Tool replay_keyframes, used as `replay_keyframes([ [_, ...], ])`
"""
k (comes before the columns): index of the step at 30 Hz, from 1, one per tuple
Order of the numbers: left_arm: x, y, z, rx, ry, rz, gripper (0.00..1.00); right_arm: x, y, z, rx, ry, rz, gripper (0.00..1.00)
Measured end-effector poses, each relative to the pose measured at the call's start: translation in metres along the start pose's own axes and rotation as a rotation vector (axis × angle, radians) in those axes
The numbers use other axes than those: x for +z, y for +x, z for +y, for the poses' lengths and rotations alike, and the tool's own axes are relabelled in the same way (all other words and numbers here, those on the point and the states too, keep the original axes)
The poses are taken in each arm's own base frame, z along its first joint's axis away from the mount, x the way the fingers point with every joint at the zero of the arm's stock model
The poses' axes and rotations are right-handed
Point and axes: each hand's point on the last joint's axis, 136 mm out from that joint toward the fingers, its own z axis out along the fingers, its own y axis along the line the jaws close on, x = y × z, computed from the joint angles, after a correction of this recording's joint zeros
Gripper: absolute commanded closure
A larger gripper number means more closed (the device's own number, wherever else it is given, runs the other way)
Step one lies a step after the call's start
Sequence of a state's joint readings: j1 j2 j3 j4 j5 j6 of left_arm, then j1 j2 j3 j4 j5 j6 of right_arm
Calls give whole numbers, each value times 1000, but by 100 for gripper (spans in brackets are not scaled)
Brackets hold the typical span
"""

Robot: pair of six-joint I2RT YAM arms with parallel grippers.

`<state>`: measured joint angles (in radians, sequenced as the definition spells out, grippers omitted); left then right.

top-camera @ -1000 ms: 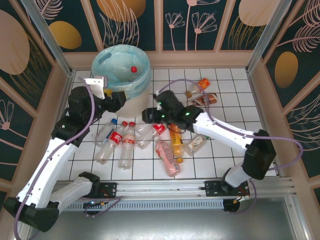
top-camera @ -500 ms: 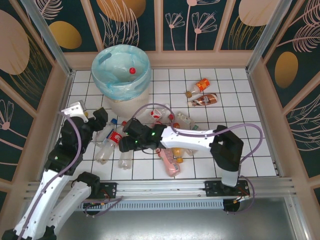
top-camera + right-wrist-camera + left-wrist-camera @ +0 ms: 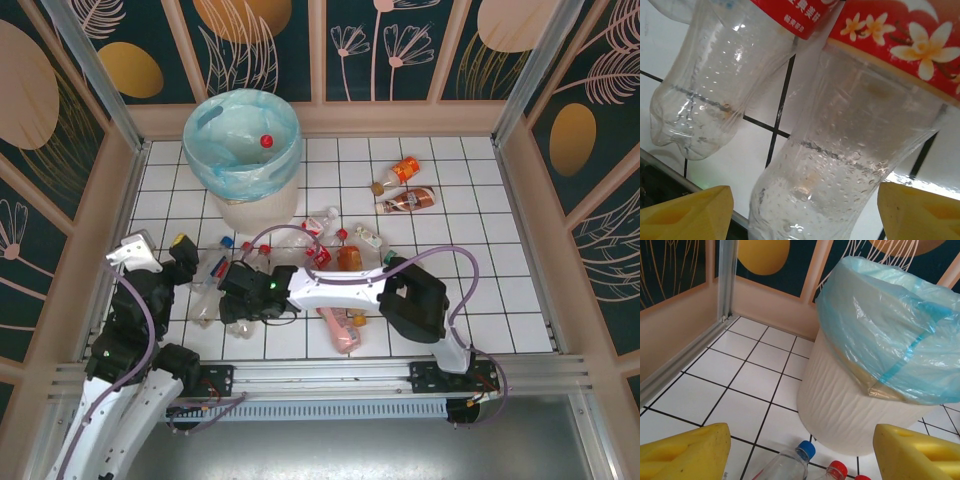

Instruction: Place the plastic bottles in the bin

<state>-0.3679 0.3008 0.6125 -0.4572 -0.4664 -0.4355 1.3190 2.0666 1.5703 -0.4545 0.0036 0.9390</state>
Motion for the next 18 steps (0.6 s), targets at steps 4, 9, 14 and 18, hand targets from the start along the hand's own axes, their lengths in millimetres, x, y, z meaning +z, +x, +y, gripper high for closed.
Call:
replay_keyframes([
  [4, 1, 3, 2, 3, -8, 0, 25, 10, 4, -7, 13, 26, 11, 23],
  [9, 3, 7, 3, 8, -13, 8, 25, 21, 6, -10, 18, 43, 21, 23],
  [14, 3, 7, 3, 8, -15, 7, 25, 28, 2, -9, 24, 45, 22, 24],
  [18, 4, 7, 3, 9, -15, 8, 25, 36, 4, -16, 34, 60, 38, 24],
])
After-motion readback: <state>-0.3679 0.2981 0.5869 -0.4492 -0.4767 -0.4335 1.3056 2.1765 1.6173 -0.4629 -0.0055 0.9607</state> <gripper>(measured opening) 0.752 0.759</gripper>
